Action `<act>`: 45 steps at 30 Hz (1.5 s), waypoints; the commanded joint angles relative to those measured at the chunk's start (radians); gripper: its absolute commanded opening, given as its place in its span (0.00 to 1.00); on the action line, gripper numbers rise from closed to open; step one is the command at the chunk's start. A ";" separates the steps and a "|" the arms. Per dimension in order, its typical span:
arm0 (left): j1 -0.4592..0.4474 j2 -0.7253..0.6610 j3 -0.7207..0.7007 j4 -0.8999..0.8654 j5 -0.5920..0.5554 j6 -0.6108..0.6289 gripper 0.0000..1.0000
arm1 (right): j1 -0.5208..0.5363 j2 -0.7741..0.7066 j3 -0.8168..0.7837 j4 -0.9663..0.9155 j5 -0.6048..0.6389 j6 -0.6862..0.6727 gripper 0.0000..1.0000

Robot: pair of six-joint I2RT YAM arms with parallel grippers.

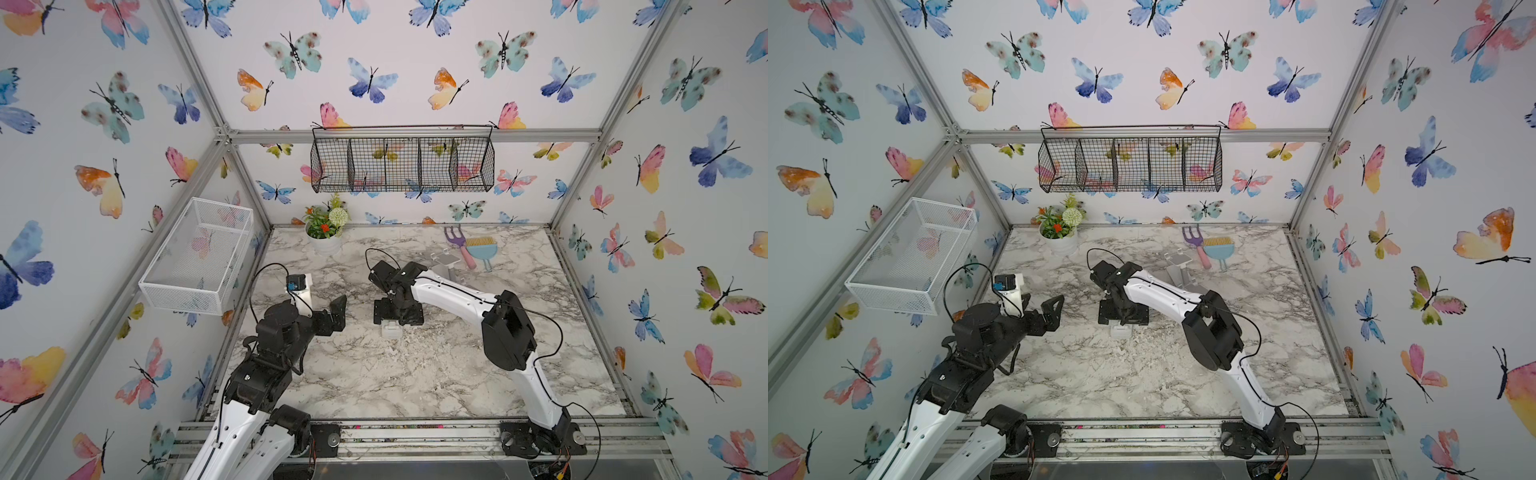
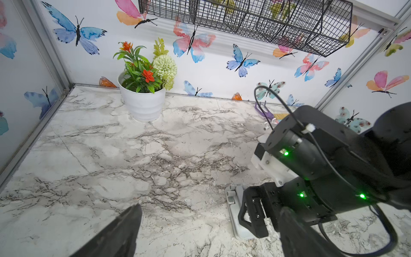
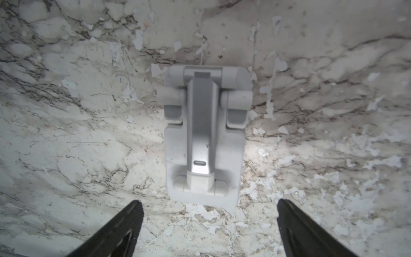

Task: Open the phone stand
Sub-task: Pick up the phone stand at the center of the board.

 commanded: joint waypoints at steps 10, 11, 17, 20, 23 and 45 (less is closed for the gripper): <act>-0.007 0.008 -0.004 0.020 0.028 -0.003 0.98 | 0.037 0.076 0.066 -0.092 0.089 0.015 0.97; -0.007 0.009 -0.006 0.021 0.031 -0.003 0.98 | 0.037 0.075 0.057 -0.088 0.088 0.015 0.95; -0.007 0.015 -0.005 0.025 0.031 0.001 0.98 | 0.037 0.069 0.023 -0.057 0.082 0.014 0.88; -0.007 0.013 -0.007 0.028 0.031 0.001 0.98 | 0.037 0.072 0.031 -0.058 0.096 0.008 0.83; -0.007 0.014 -0.009 0.031 0.032 0.002 0.98 | 0.037 0.080 0.033 -0.057 0.098 0.005 0.80; -0.007 0.059 -0.038 0.108 0.121 -0.008 0.98 | -0.002 -0.059 -0.055 0.012 0.059 -0.052 0.06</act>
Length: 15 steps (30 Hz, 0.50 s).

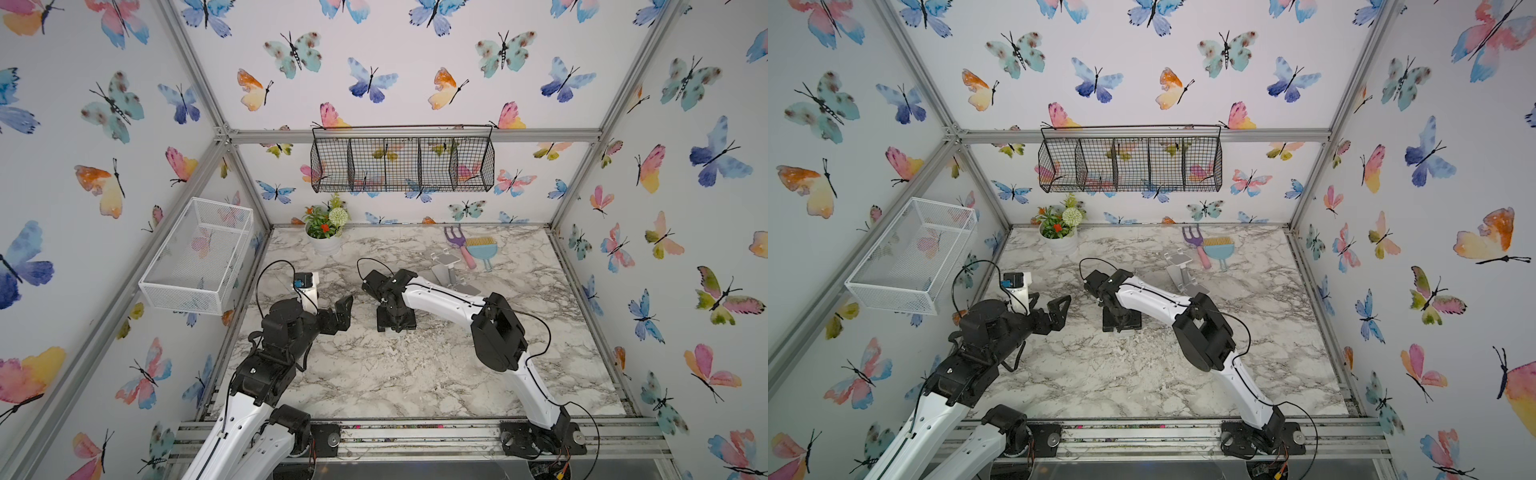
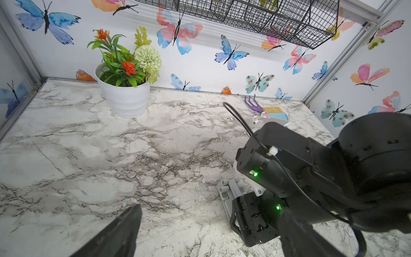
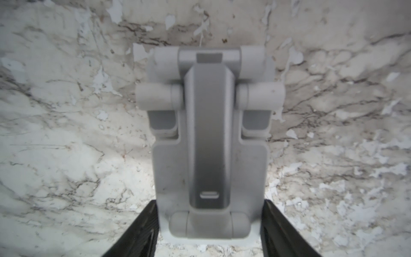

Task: Open the phone stand
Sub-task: Pick up the phone stand at the center of the board.

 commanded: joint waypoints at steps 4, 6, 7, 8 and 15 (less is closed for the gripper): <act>-0.006 0.044 -0.051 0.114 0.053 -0.036 0.98 | -0.076 -0.119 -0.079 0.074 -0.076 -0.033 0.01; -0.006 0.069 -0.072 0.152 0.068 -0.053 0.98 | -0.102 -0.138 -0.084 0.091 -0.110 -0.038 0.01; -0.007 0.086 -0.084 0.177 0.077 -0.061 0.98 | -0.116 -0.146 -0.082 0.101 -0.135 -0.039 0.01; -0.008 0.101 -0.092 0.197 0.081 -0.068 0.98 | -0.130 -0.150 -0.080 0.108 -0.160 -0.039 0.00; -0.036 0.234 -0.157 0.420 0.108 -0.116 0.98 | -0.224 -0.182 -0.058 0.155 -0.328 0.018 0.00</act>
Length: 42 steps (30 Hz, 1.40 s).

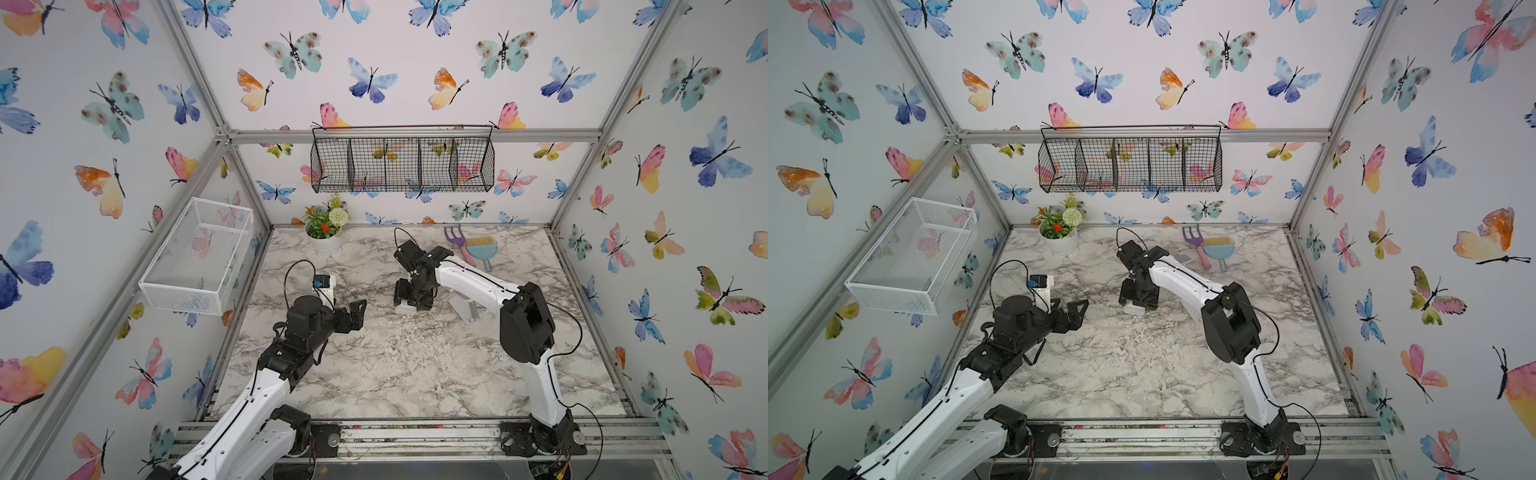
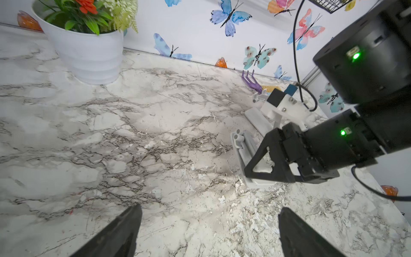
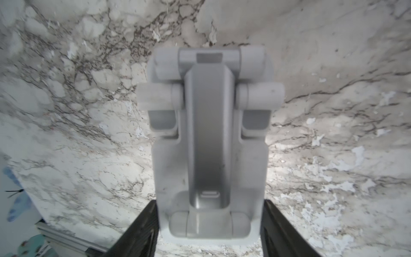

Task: Open the phone stand
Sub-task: Pick up the phone stand at the center of the board, then open the phone stand.

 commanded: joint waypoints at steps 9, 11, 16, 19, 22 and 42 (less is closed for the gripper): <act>-0.080 0.247 -0.019 0.389 0.059 -0.085 0.99 | -0.092 -0.114 -0.031 0.213 -0.296 0.176 0.00; -0.084 0.285 -0.020 0.434 0.061 -0.101 0.99 | -0.102 -0.134 -0.055 0.262 -0.328 0.206 0.00; -0.086 0.367 -0.032 0.569 0.056 -0.146 1.00 | -0.129 -0.209 -0.178 0.442 -0.425 0.321 0.01; -0.087 0.425 -0.016 0.617 0.058 -0.156 1.00 | -0.137 -0.249 -0.257 0.550 -0.460 0.385 0.00; -0.088 0.474 0.003 0.650 0.058 -0.161 1.00 | -0.142 -0.266 -0.290 0.596 -0.489 0.419 0.00; -0.088 0.628 0.103 0.707 0.050 -0.165 1.00 | -0.143 -0.325 -0.427 0.847 -0.592 0.548 0.00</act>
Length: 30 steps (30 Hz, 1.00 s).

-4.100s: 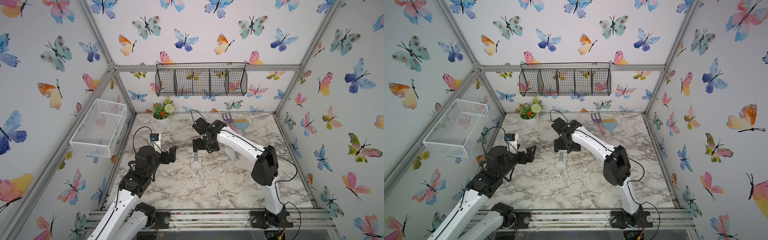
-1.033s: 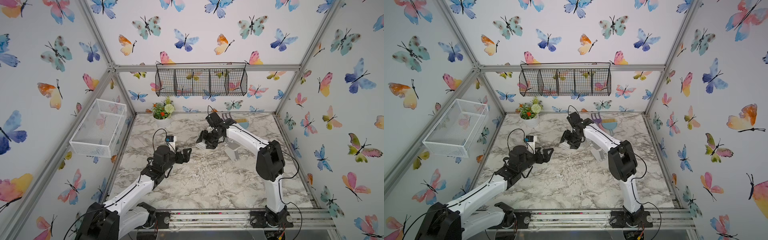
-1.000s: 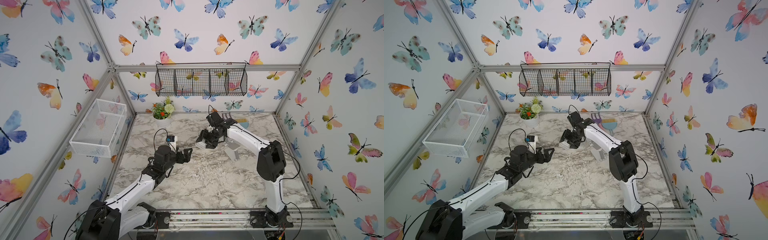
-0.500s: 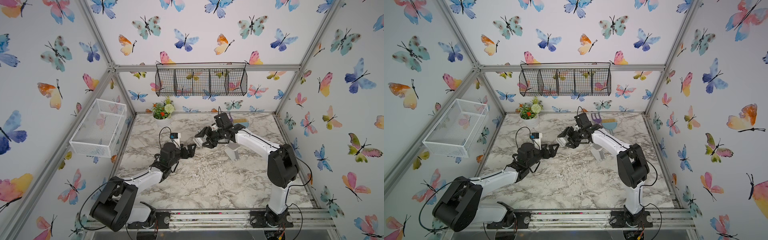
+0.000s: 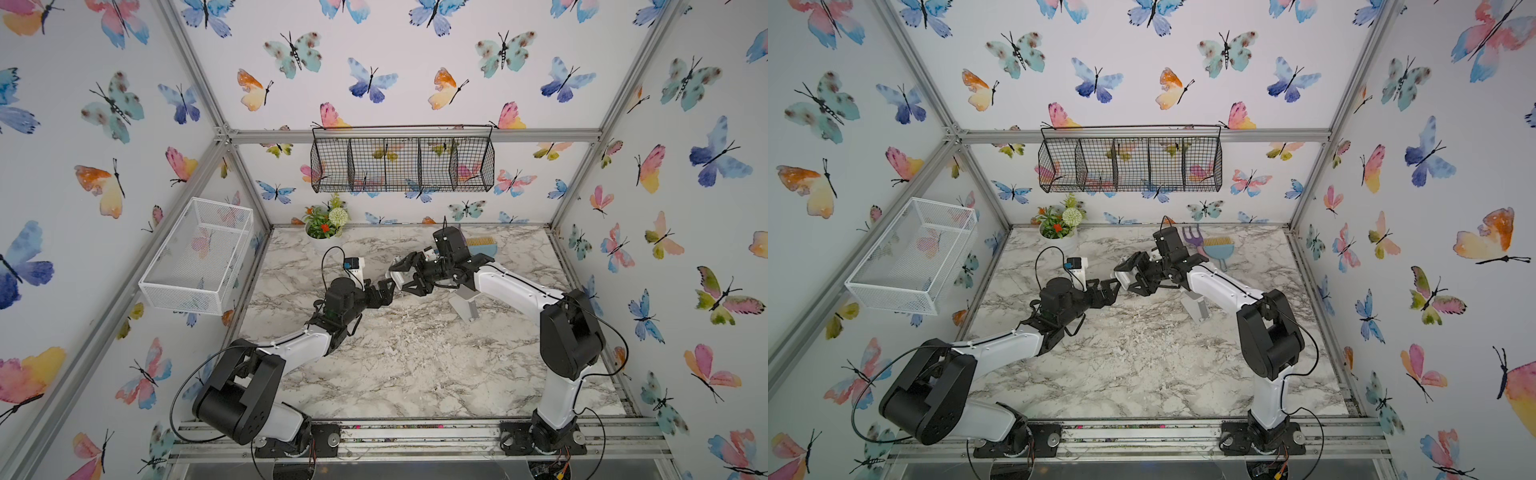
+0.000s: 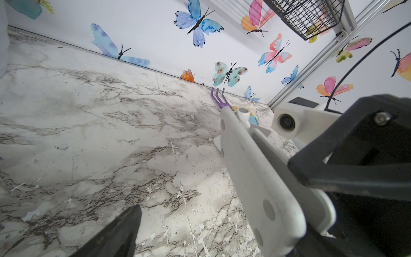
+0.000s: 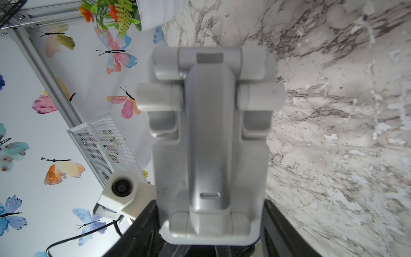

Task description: Open the phone stand

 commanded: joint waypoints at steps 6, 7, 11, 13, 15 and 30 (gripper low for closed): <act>-0.005 0.065 0.043 0.102 0.031 -0.003 0.99 | 0.003 -0.049 -0.024 0.115 -0.096 0.039 0.00; -0.007 0.069 0.046 0.119 0.045 -0.003 0.98 | 0.005 -0.049 -0.027 0.129 -0.102 0.047 0.00; -0.019 0.088 0.069 0.155 0.107 0.003 0.93 | 0.005 -0.043 -0.021 0.163 -0.127 0.064 0.01; -0.021 0.093 0.074 0.173 0.141 -0.001 0.87 | 0.005 -0.036 -0.017 0.169 -0.137 0.064 0.01; -0.024 0.098 0.082 0.181 0.172 -0.009 0.80 | 0.005 -0.034 -0.018 0.177 -0.144 0.066 0.00; -0.033 0.076 0.111 0.128 0.381 0.011 0.00 | 0.005 0.016 0.045 0.209 -0.173 0.077 0.01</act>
